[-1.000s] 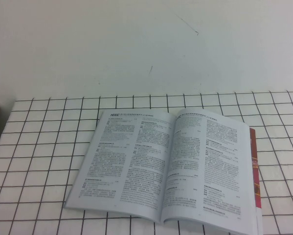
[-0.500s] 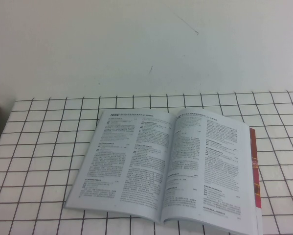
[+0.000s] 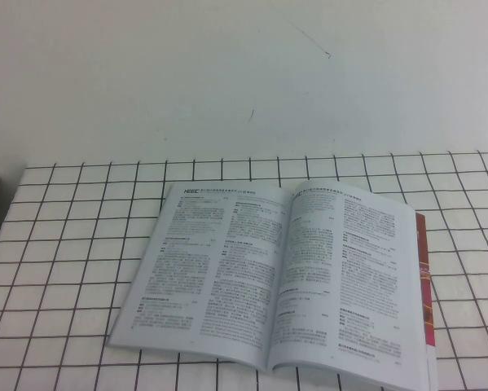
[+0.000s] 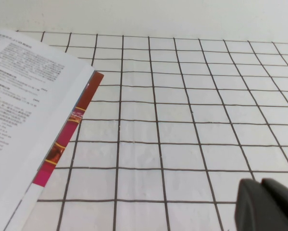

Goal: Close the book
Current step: 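Close the open booklet and leave it lying on the table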

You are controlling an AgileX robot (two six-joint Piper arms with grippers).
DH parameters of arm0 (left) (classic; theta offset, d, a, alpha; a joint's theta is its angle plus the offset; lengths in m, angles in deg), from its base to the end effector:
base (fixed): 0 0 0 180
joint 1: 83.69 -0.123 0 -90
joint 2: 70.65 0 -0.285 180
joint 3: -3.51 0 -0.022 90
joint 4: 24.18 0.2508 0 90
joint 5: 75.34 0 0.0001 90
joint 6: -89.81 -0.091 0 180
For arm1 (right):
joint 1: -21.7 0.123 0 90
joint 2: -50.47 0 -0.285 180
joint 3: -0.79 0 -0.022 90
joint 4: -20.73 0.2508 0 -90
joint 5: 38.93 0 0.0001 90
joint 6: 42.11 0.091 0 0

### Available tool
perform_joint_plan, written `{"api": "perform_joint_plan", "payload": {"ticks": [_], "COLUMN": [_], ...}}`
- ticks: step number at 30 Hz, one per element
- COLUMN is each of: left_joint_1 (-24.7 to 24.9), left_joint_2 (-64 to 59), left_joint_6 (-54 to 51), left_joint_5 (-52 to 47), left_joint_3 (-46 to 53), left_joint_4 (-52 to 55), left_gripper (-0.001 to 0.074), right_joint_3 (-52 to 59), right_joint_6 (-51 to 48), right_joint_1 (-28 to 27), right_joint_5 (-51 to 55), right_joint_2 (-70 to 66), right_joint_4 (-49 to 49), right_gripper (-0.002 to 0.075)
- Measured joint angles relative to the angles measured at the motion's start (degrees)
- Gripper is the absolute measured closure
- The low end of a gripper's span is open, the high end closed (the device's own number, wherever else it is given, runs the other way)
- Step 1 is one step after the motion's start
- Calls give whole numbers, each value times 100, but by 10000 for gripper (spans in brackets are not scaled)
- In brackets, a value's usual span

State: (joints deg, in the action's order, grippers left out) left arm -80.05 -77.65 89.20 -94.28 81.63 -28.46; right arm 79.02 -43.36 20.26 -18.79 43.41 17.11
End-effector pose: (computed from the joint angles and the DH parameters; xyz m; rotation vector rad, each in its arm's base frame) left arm 0.0531 -0.0056 0.1789 0.0204 1.8165 -0.1096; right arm 0.0529 -0.0033 0.1763 -0.0363 1.8401 -0.0945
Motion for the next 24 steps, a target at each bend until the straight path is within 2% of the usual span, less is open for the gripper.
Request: {"api": "perform_joint_plan", "payload": {"ticks": [4, 8, 13, 16, 20, 24], "left_joint_1": [0, 0, 0, 0, 0, 0], "left_joint_2": [0, 0, 0, 0, 0, 0], "left_joint_6": [0, 0, 0, 0, 0, 0], "left_joint_5": [387, 1446, 3101, 3760, 4230, 4355], "left_joint_3": [39, 39, 39, 39, 39, 39], "left_joint_4": [16, 16, 16, 16, 26, 26], "left_gripper": [739, 739, 739, 739, 739, 739], "right_joint_3": [22, 61, 61, 61, 61, 61], "right_joint_6": [0, 0, -250, -345, -312, -287], "right_joint_1": [0, 0, 0, 0, 0, 0], "right_joint_5": [-121, -783, -2539, -3471, -4322, -4563], "right_joint_2": [0, 0, 0, 0, 0, 0], "right_joint_4": [0, 0, -19, -28, -28, 82], "right_gripper": [729, 729, 729, 729, 729, 729]}}
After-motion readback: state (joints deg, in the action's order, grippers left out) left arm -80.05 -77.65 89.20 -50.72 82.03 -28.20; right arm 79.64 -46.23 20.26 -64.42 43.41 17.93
